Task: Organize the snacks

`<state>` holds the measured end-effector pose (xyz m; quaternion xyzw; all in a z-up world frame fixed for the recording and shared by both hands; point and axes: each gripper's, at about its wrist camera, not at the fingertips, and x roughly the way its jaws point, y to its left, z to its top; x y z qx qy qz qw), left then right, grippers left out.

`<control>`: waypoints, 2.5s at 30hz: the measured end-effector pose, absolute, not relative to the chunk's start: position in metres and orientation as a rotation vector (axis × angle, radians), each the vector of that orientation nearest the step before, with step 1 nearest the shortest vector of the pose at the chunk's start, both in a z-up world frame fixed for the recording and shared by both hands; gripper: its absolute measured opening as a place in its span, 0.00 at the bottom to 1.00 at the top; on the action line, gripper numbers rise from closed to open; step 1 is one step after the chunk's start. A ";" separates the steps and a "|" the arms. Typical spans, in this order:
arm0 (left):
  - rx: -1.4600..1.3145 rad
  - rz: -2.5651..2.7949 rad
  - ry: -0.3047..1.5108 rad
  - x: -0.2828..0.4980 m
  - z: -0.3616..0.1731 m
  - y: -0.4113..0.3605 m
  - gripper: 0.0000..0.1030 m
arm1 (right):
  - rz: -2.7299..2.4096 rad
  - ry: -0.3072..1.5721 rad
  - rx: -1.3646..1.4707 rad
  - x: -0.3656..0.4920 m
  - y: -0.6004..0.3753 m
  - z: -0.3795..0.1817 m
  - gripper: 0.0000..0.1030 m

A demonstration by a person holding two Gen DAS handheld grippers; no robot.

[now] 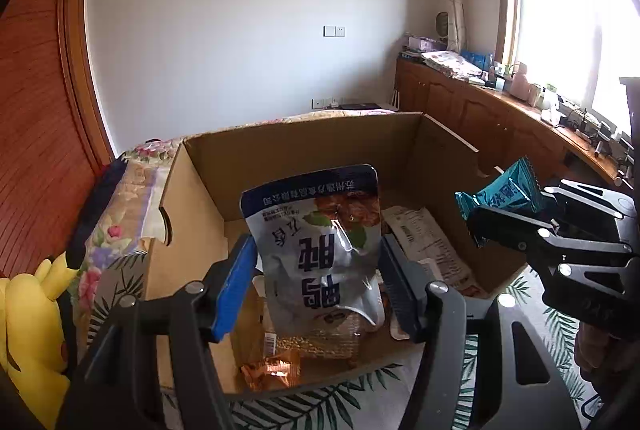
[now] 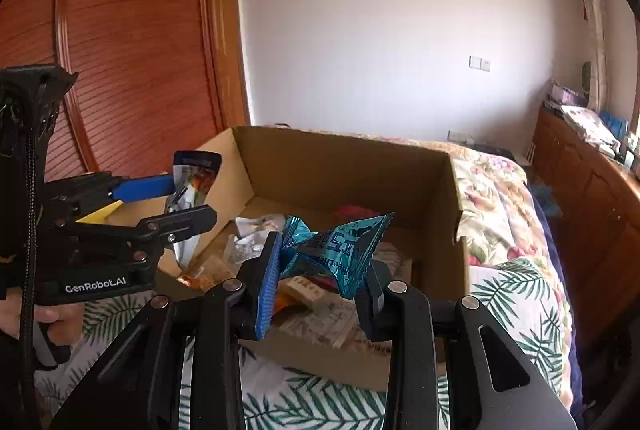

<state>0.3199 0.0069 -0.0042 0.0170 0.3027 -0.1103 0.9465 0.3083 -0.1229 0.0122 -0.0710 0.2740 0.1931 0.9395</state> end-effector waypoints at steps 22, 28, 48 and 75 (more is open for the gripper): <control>0.066 -0.204 0.600 0.325 -0.010 -0.005 0.72 | 0.415 0.606 -0.105 0.326 -0.119 -0.005 0.44; 0.066 -0.197 0.589 0.310 -0.002 -0.005 0.73 | 0.405 0.582 -0.092 0.309 -0.124 0.005 0.44; 0.063 -0.162 0.484 0.193 0.052 -0.004 0.74 | 0.356 0.482 -0.077 0.196 -0.146 0.051 0.49; 0.052 -0.076 0.404 0.076 0.048 0.001 1.00 | 0.233 0.381 -0.046 0.082 -0.162 0.059 1.00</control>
